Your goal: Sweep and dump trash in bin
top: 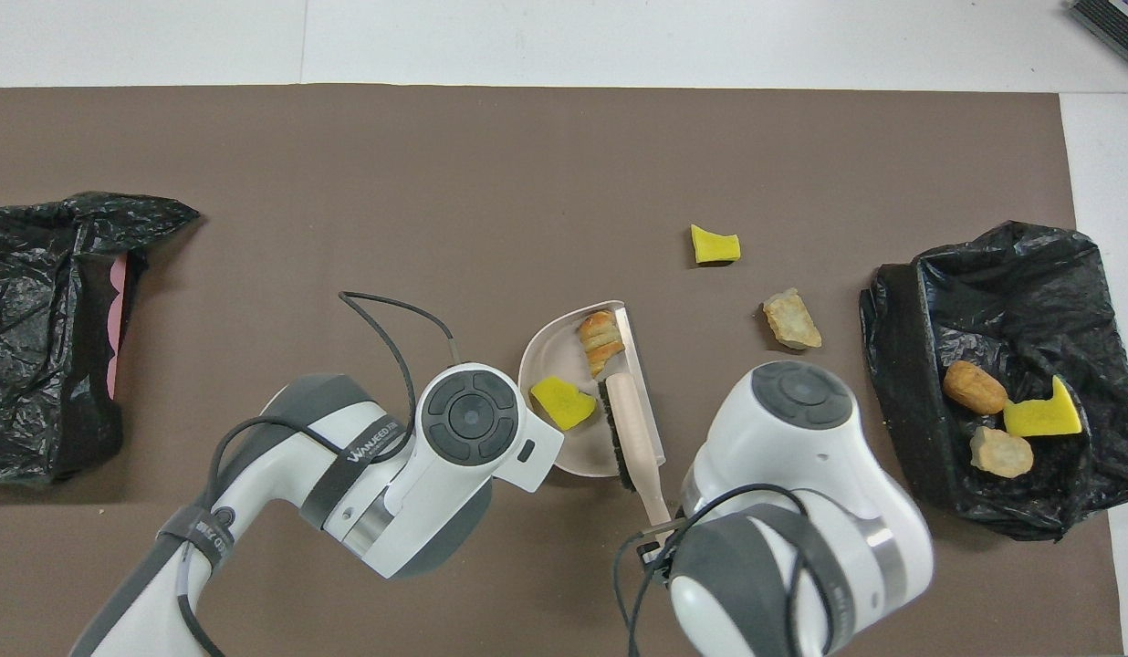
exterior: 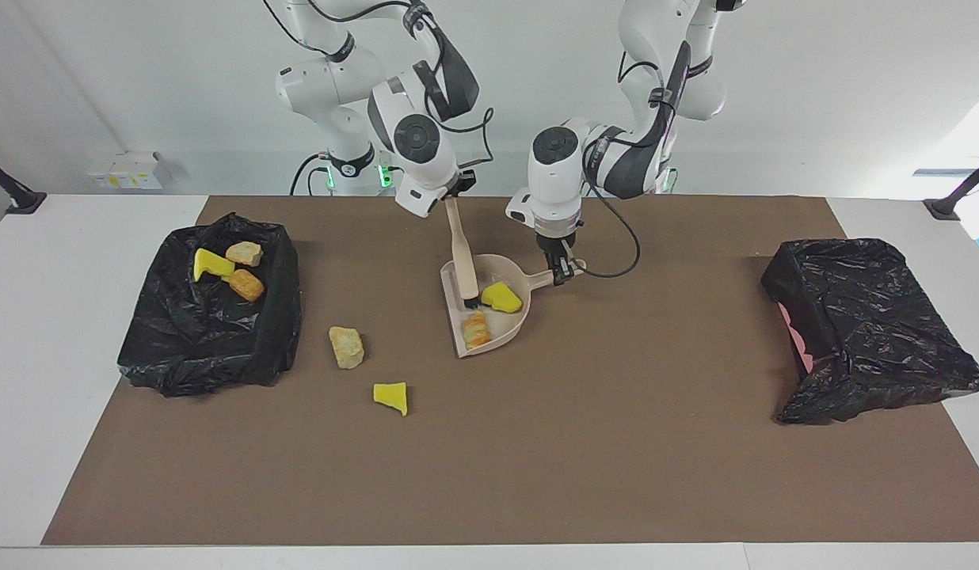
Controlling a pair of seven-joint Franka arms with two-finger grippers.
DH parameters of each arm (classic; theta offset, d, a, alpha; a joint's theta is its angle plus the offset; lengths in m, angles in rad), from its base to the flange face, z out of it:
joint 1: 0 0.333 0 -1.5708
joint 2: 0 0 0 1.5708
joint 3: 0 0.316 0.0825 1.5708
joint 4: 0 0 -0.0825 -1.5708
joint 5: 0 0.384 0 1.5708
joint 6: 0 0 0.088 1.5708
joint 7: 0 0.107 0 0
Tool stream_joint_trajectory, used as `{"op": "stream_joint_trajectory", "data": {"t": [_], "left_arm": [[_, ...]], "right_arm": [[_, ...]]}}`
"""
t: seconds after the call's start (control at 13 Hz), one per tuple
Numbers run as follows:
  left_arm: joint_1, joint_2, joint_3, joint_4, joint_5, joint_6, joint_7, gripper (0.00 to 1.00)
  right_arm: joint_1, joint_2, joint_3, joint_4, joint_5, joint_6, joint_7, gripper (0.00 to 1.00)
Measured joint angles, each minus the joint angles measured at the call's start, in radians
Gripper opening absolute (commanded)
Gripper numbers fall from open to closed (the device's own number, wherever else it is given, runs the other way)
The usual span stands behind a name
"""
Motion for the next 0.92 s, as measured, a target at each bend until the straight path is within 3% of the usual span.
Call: {"op": "stream_joint_trajectory", "data": {"t": [0.15, 0.39, 0.69, 0.92], "left_arm": [[0.004, 0.000, 0.004, -0.002, 0.000, 0.006, -0.016, 0.00], [0.004, 0.000, 0.005, -0.002, 0.000, 0.006, -0.065, 0.00], [0.004, 0.000, 0.005, -0.003, 0.000, 0.006, -0.097, 0.00], [0.004, 0.000, 0.005, -0.003, 0.000, 0.006, -0.104, 0.00]], "right_arm": [[-0.091, -0.023, -0.010, 0.003, 0.007, -0.027, -0.087, 0.00], [-0.113, -0.019, -0.013, 0.024, -0.028, -0.003, -0.085, 0.00], [-0.118, 0.025, -0.013, 0.079, -0.253, 0.023, 0.093, 0.00], [-0.180, 0.042, -0.016, 0.087, -0.394, 0.029, 0.156, 0.00]]}}
